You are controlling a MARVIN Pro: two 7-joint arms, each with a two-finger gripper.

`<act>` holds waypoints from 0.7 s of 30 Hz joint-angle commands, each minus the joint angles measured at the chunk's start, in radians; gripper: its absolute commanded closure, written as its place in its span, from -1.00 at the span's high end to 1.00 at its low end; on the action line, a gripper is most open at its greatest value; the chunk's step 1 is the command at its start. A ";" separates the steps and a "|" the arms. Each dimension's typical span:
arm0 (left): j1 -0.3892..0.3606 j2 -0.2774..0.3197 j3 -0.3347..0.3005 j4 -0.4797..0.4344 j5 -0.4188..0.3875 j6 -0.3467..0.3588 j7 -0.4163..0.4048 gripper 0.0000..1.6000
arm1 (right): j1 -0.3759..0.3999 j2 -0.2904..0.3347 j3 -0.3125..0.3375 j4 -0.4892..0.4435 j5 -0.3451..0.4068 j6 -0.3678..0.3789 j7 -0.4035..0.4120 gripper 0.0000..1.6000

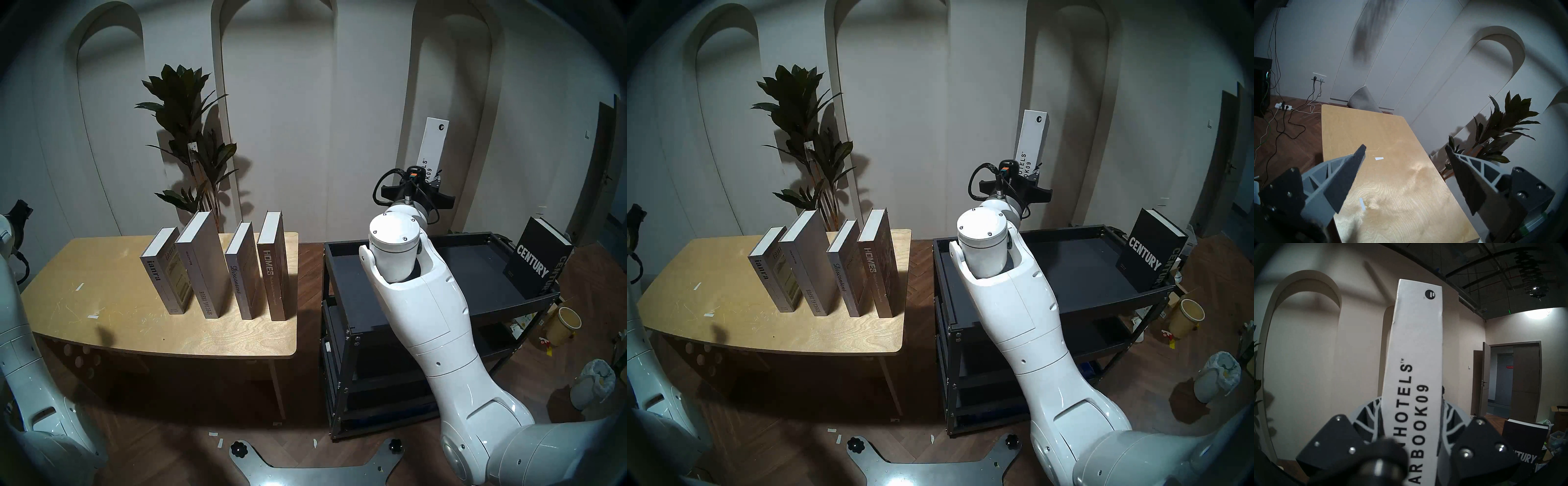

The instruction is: Move the books from the display table onto the shelf, standing them upright with spines facing out and tallest at one end

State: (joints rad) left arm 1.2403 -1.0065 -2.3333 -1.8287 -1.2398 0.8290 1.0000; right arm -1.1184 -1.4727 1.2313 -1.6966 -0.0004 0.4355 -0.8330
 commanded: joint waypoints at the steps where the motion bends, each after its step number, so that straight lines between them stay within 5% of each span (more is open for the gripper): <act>1: 0.013 -0.004 0.001 -0.016 0.007 0.002 -0.001 1.00 | -0.043 0.067 0.025 -0.086 0.013 0.027 0.044 -1.00; 21: 0.068 -0.034 -0.001 -0.025 0.028 0.029 -0.032 1.00 | -0.155 0.230 0.137 -0.231 0.088 0.125 0.182 -1.00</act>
State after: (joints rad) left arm 1.3022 -1.0378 -2.3361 -1.8320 -1.2167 0.8600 0.9674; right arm -1.2420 -1.3141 1.3294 -1.8537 0.0764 0.5395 -0.6953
